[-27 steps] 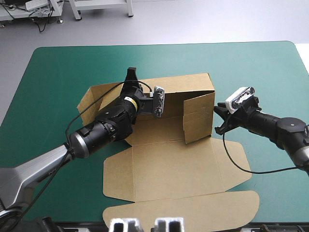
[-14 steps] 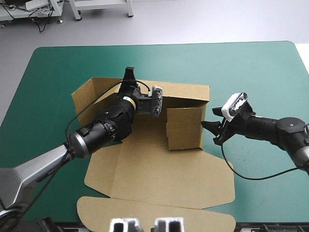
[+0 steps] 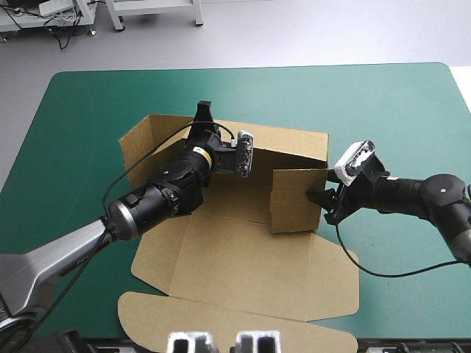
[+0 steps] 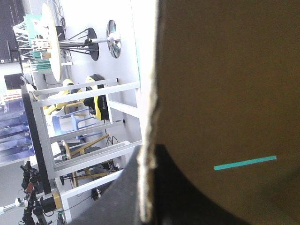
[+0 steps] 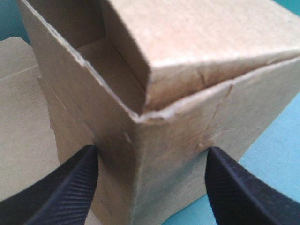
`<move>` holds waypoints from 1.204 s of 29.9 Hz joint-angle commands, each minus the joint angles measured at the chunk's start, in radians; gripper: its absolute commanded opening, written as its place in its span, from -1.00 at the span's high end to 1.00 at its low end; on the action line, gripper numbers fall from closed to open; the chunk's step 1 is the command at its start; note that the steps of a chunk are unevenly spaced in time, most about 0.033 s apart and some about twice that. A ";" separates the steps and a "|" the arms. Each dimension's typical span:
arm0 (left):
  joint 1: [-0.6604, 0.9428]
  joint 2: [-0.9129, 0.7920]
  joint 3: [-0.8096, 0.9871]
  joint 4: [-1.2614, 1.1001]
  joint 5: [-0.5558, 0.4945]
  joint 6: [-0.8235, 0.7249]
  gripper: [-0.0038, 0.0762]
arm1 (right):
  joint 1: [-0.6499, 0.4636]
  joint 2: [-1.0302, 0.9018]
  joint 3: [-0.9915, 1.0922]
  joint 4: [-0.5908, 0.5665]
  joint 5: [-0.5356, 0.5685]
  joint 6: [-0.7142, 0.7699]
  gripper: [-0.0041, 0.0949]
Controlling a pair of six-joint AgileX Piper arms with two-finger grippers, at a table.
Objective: Fold the box
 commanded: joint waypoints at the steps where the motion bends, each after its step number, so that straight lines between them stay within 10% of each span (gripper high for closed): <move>1: -0.011 -0.025 -0.048 0.050 -0.009 -0.038 0.93 | 0.041 -0.002 -0.029 0.001 -0.016 0.014 -0.32; 12: -0.011 0.057 -0.159 0.122 0.086 -0.217 0.93 | 0.147 -0.004 -0.029 -0.020 -0.326 0.058 -0.32; 30: -0.011 0.055 -0.161 0.028 0.154 -0.215 0.93 | 0.252 0.167 -0.064 0.055 -0.452 0.062 -0.30; 36: -0.011 0.055 -0.161 -0.002 0.185 -0.215 0.93 | 0.286 0.178 -0.067 0.032 -0.547 0.096 0.32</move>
